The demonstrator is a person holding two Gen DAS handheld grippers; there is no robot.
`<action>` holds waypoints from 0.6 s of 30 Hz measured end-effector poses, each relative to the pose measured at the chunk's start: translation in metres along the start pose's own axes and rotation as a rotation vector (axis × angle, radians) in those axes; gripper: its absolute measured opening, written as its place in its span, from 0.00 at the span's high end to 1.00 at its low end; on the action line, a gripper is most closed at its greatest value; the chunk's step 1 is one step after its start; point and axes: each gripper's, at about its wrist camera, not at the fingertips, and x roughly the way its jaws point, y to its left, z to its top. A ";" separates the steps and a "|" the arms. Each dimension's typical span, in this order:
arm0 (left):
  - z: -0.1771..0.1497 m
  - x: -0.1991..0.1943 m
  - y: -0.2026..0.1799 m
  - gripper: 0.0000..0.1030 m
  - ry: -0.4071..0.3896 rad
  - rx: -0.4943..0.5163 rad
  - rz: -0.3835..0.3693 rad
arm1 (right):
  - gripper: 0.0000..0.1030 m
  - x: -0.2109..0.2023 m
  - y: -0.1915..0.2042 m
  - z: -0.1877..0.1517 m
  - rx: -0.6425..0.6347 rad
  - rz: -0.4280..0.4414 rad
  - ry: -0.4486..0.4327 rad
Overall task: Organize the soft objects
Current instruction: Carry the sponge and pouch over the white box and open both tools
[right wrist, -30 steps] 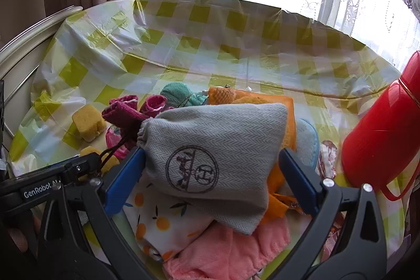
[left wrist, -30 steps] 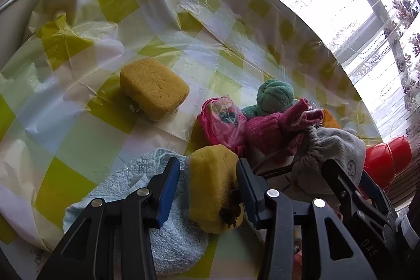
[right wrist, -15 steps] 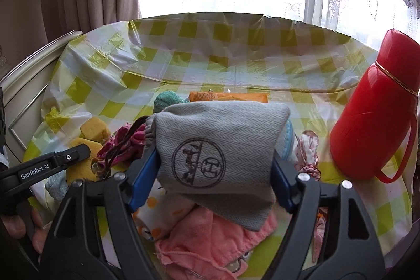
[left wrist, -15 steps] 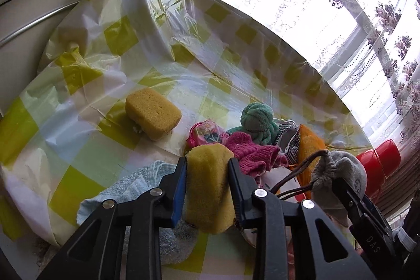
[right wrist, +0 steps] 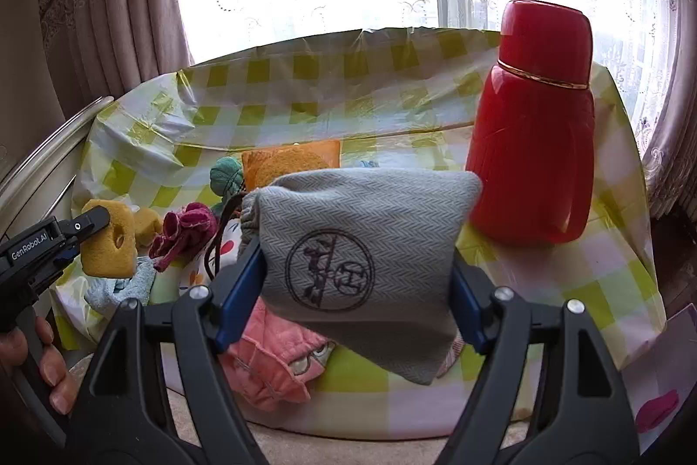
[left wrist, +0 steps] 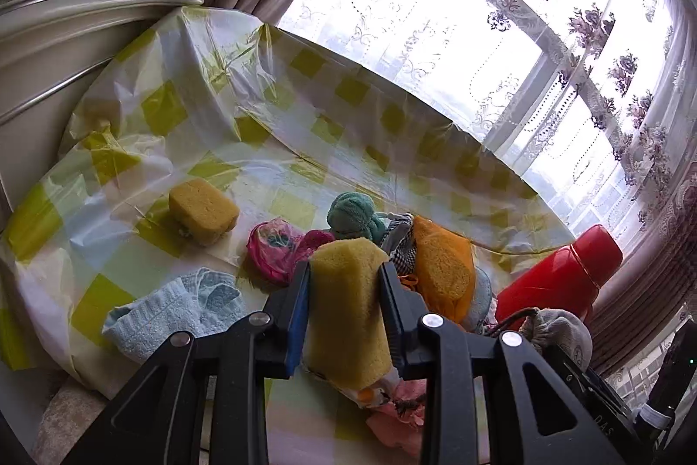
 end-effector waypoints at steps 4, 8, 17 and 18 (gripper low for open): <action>-0.015 -0.001 -0.031 0.69 0.046 0.035 -0.070 | 0.24 -0.016 -0.025 -0.006 0.035 -0.025 0.006; -0.033 0.000 -0.068 0.69 0.112 0.071 -0.161 | 0.24 -0.034 -0.056 -0.014 0.085 -0.057 0.017; -0.082 0.005 -0.153 0.69 0.295 0.147 -0.378 | 0.24 -0.079 -0.139 -0.040 0.198 -0.212 0.033; -0.087 0.006 -0.161 0.69 0.316 0.153 -0.398 | 0.24 -0.083 -0.149 -0.043 0.212 -0.232 0.038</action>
